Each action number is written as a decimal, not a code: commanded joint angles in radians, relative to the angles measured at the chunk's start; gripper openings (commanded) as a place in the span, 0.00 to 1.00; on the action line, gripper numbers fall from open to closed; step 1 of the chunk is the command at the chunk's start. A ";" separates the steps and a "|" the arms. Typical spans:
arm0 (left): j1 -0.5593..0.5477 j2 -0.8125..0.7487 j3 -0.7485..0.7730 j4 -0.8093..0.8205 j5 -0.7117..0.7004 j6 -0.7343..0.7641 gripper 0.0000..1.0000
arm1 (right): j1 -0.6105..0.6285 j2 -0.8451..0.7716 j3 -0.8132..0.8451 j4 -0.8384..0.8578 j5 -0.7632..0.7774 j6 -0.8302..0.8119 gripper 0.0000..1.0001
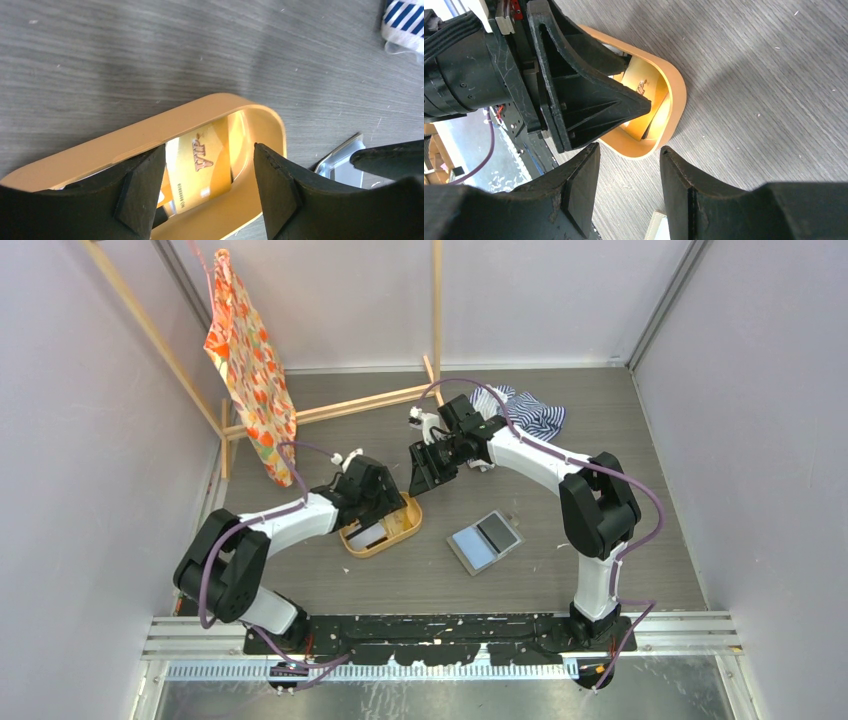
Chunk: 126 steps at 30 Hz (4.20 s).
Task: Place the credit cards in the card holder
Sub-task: Move the storage box to the center of the board.
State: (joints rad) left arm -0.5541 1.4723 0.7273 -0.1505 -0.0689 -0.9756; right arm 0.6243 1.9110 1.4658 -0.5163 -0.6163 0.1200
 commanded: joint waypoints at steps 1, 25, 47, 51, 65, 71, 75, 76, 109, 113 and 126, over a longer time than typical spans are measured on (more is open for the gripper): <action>0.012 0.076 -0.040 0.006 -0.076 0.051 0.68 | -0.004 -0.034 0.000 0.026 -0.022 0.000 0.53; -0.031 0.030 -0.093 0.045 -0.176 0.107 0.77 | 0.017 -0.003 -0.042 0.077 0.005 0.022 0.52; -0.031 -0.257 0.003 -0.149 -0.003 0.705 0.68 | 0.018 -0.022 -0.024 0.039 -0.039 -0.037 0.53; -0.029 -0.217 0.139 -0.317 -0.018 0.731 0.68 | 0.017 -0.033 -0.024 0.035 -0.038 -0.048 0.53; 0.094 -0.446 0.047 -0.384 0.078 0.260 0.66 | 0.031 0.092 0.223 -0.175 0.013 -0.269 0.64; 0.098 -0.690 -0.043 -0.470 0.021 0.089 0.66 | 0.112 0.187 0.371 -0.321 0.076 -0.591 0.75; 0.100 -0.814 -0.094 -0.506 -0.001 0.014 0.65 | 0.142 0.239 0.443 -0.362 0.120 -0.735 0.75; 0.100 -0.839 -0.102 -0.515 -0.006 0.001 0.65 | 0.151 0.257 0.463 -0.366 0.137 -0.753 0.75; 0.100 -0.774 -0.195 -0.298 0.078 -0.302 0.60 | 0.238 -0.060 -0.067 0.163 0.915 0.012 0.01; 0.100 -0.671 -0.133 -0.318 0.033 -0.306 0.61 | 0.269 -0.049 -0.090 0.129 1.017 0.228 0.03; 0.100 -0.428 -0.008 -0.263 0.001 -0.236 0.62 | 0.295 -0.029 -0.129 0.158 0.880 0.376 0.38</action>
State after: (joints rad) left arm -0.4595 1.0069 0.6685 -0.4671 -0.0429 -1.2434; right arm 0.9154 1.9011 1.3510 -0.4255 0.3183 0.4400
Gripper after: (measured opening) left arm 0.615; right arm 0.325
